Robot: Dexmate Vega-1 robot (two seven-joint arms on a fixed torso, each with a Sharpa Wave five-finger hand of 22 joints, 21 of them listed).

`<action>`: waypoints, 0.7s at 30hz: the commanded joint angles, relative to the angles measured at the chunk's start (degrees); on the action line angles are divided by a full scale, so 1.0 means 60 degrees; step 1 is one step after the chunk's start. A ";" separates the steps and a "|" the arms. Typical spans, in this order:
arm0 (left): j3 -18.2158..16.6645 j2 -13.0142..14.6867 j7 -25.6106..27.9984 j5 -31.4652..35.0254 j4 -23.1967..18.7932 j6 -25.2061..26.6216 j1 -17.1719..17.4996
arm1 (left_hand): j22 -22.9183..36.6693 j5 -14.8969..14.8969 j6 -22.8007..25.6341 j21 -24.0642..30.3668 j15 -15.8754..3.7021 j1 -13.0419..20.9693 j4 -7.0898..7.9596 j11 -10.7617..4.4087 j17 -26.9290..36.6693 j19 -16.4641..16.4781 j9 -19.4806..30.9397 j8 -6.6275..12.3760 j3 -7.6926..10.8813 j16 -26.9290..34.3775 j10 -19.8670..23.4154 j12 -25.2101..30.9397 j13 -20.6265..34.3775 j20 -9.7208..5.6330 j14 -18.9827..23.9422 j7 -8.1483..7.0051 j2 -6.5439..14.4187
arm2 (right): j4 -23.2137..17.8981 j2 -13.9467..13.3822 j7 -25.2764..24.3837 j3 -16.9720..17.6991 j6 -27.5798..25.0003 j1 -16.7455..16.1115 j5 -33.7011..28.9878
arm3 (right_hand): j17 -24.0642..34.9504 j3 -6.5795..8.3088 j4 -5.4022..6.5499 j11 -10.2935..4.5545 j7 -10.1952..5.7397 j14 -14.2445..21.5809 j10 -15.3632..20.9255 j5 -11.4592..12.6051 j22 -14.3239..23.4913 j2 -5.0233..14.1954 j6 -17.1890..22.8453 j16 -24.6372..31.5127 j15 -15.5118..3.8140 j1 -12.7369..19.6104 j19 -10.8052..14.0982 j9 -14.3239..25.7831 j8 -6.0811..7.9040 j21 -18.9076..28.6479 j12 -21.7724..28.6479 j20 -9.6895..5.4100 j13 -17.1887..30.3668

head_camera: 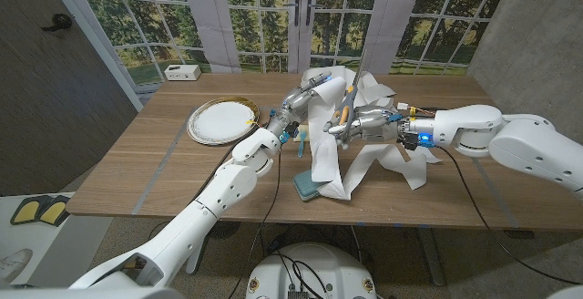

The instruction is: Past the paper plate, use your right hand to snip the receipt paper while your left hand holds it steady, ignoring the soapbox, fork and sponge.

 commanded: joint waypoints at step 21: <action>-0.0093 -0.0142 0.0200 0.0315 0.0322 -0.0666 0.0090 | 0.0035 0.0048 0.0120 0.0128 -0.0961 -0.0095 0.0023 -0.0013 0.0020 -0.0074 0.0059 -0.0018 0.0072 -0.0048 0.0179 -0.0050 -0.0018 -0.0343 0.0136 0.0026 -0.0035 | 0.0326 0.0436 0.0268 -0.0642 -0.0138 0.0613 -0.0414 | 0.0153 0.0473 -0.0142 -0.2156 -0.0006 0.0176 0.2447 -0.0048 -0.0061 -0.0102 0.0259 -0.0014 -0.0407 -0.0296 -0.0217 0.0294 -0.0431 0.0763 0.1130 -0.1160 0.1444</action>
